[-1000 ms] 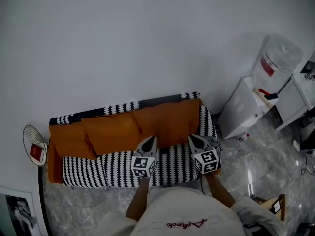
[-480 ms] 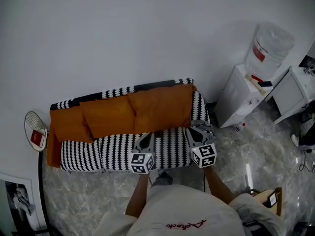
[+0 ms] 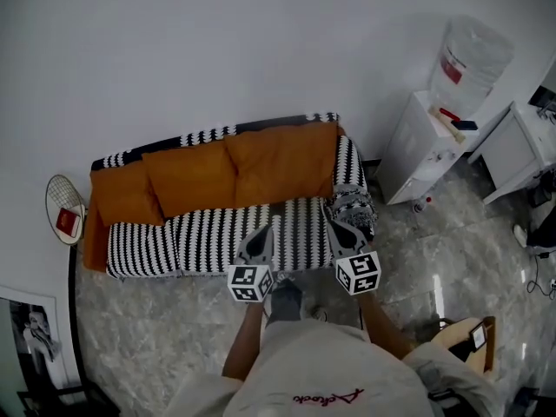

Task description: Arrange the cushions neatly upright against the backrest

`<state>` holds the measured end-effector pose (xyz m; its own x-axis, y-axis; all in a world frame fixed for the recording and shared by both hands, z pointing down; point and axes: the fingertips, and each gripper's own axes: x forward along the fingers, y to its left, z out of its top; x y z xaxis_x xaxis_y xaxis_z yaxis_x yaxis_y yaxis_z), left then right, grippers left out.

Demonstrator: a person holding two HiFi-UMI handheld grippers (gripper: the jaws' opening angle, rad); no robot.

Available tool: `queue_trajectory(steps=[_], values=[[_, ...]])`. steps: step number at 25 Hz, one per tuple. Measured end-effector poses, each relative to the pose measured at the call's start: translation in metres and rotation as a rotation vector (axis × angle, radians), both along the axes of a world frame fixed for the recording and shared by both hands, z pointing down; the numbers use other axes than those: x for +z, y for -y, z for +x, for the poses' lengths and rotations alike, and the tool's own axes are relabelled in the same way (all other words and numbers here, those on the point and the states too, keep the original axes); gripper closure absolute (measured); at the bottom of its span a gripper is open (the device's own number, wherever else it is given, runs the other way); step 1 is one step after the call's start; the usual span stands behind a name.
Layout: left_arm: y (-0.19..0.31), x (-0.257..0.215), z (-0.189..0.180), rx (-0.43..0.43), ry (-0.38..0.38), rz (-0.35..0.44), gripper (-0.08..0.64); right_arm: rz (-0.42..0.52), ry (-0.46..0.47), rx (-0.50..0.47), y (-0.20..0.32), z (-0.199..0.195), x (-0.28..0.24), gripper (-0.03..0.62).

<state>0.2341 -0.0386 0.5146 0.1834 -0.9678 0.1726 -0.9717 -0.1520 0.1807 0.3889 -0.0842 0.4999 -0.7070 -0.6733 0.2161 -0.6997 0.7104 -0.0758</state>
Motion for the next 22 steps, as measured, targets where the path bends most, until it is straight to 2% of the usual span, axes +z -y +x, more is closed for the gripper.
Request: queue_trajectory(steps=[12, 22], values=[[-0.036, -0.010, 0.032, 0.011, 0.013, 0.028, 0.531, 0.032, 0.009, 0.009, -0.038, 0.026, -0.006, 0.566], [-0.048, -0.008, 0.043, 0.033, 0.035, 0.030, 0.531, 0.060, 0.011, -0.020, -0.056, 0.021, -0.011, 0.566]])
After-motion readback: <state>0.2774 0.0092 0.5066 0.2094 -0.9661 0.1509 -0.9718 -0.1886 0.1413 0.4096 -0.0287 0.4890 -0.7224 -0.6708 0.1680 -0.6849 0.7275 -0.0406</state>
